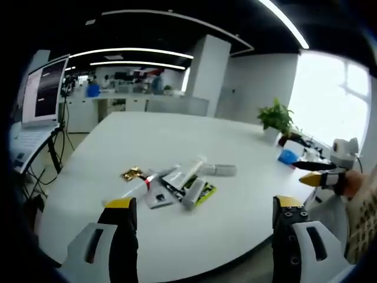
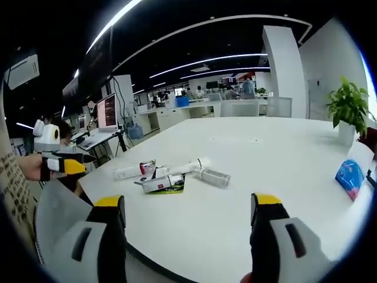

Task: Arrange the skincare products in the storage area until every visible bottle or jar stands upright without overlapping.

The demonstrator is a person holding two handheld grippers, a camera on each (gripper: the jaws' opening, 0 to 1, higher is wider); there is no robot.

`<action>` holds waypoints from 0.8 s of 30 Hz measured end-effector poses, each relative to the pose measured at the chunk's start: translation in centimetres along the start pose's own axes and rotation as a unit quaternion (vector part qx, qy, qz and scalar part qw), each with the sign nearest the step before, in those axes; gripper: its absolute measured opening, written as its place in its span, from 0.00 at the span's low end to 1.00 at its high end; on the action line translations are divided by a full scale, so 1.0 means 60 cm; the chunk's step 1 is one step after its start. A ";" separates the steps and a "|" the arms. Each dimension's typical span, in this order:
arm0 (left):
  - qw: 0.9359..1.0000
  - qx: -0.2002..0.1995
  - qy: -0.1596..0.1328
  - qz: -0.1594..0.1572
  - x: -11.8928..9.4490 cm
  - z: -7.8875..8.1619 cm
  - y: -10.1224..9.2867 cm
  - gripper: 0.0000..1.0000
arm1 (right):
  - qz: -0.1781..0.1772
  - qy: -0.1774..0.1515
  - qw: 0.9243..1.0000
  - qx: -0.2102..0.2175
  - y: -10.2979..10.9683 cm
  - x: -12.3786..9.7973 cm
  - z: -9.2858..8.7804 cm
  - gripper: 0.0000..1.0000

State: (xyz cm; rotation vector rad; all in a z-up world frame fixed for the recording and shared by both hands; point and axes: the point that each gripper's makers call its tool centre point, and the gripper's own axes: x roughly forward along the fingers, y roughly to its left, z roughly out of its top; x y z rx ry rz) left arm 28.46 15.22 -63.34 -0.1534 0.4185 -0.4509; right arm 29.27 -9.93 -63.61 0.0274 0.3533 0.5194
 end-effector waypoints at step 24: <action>0.999 -0.018 0.041 0.006 0.011 -0.012 0.014 0.93 | -0.001 0.001 1.000 -0.001 -0.003 0.001 0.000 0.88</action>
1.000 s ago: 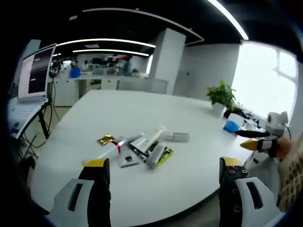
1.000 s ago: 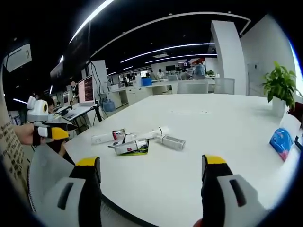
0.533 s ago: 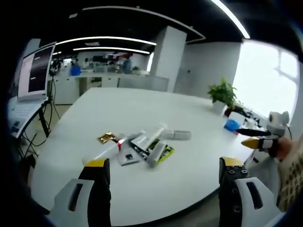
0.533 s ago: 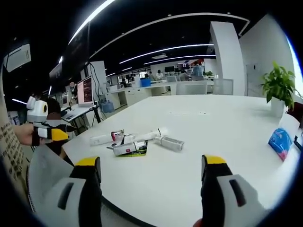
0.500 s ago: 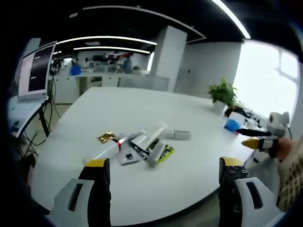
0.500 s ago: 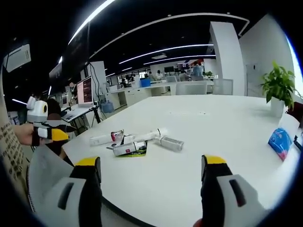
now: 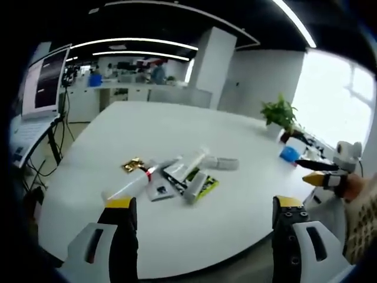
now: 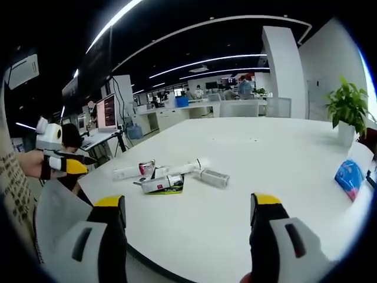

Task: Arrange the skincare products in the storage area until every visible bottle or jar stands upright without overlapping.

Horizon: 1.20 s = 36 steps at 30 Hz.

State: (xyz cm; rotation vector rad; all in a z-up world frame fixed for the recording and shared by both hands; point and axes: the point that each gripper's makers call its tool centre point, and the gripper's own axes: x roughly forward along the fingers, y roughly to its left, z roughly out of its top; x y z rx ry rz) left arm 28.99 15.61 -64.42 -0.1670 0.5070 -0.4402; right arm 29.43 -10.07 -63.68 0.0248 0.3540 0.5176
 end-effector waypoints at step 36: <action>0.976 0.097 0.193 0.027 0.113 -0.024 0.179 0.93 | 0.006 0.043 0.999 0.009 0.003 0.011 -0.024 0.87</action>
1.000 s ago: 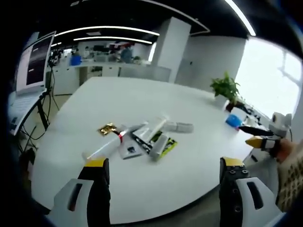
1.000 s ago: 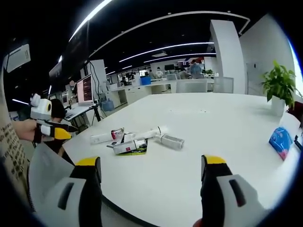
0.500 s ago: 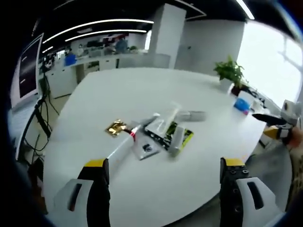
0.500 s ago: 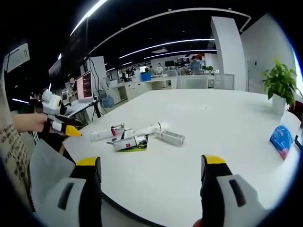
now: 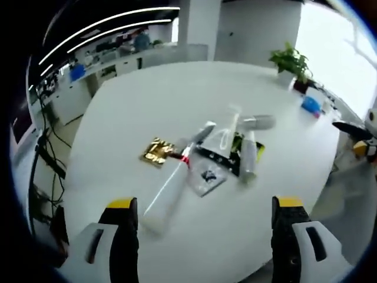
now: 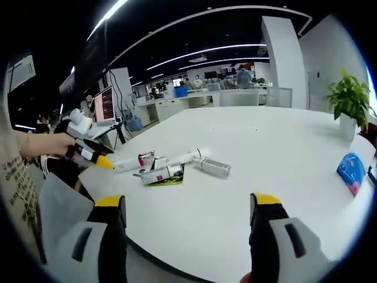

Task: Arrange the skincare products in the storage area until every visible bottle or jar stands upright without overlapping.

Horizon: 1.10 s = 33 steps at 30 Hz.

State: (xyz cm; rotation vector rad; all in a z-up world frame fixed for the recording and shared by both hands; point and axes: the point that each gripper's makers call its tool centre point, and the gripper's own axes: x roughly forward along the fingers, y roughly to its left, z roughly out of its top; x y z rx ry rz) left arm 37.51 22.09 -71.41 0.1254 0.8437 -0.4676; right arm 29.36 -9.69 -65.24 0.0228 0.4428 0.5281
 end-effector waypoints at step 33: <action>0.976 0.103 0.191 -0.029 0.082 -0.038 0.063 0.36 | -0.008 0.037 0.999 0.004 -0.008 0.010 -0.021 0.84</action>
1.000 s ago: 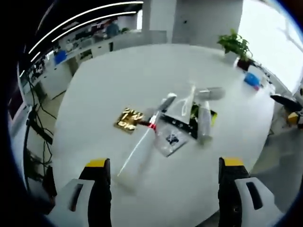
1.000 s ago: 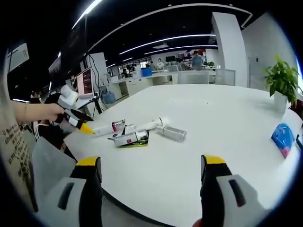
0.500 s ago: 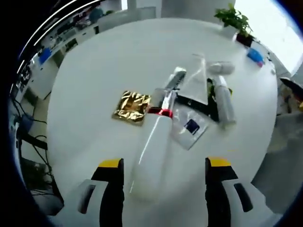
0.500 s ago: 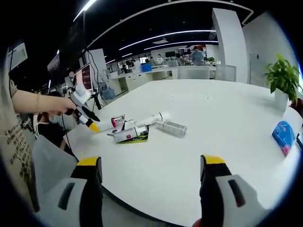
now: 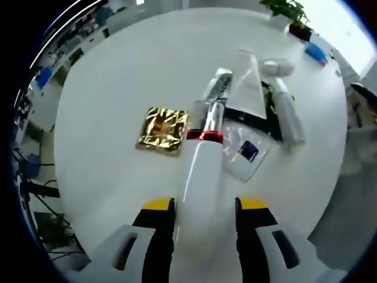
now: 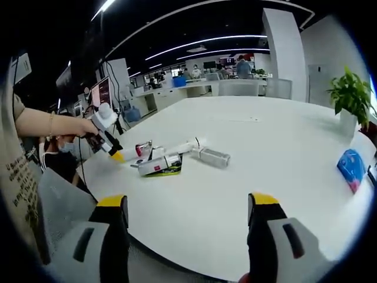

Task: Arrange the skincare products in the storage area until every visible bottle or jar stands upright without overlapping.

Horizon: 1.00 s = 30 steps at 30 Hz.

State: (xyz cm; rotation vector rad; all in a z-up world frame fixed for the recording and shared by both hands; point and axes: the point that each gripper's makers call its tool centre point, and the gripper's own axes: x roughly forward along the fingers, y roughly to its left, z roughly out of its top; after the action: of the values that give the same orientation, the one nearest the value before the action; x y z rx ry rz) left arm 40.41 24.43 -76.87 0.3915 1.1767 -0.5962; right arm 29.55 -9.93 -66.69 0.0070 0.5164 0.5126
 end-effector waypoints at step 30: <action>0.999 0.030 0.042 0.003 0.020 -0.010 0.017 0.25 | -0.006 -0.003 1.000 0.000 0.000 -0.001 0.002 0.82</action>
State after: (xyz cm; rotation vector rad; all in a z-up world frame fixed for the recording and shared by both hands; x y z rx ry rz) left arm 40.92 25.28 -78.22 0.4758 1.2396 -0.6160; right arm 29.59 -9.92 -66.56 0.0046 0.5096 0.5007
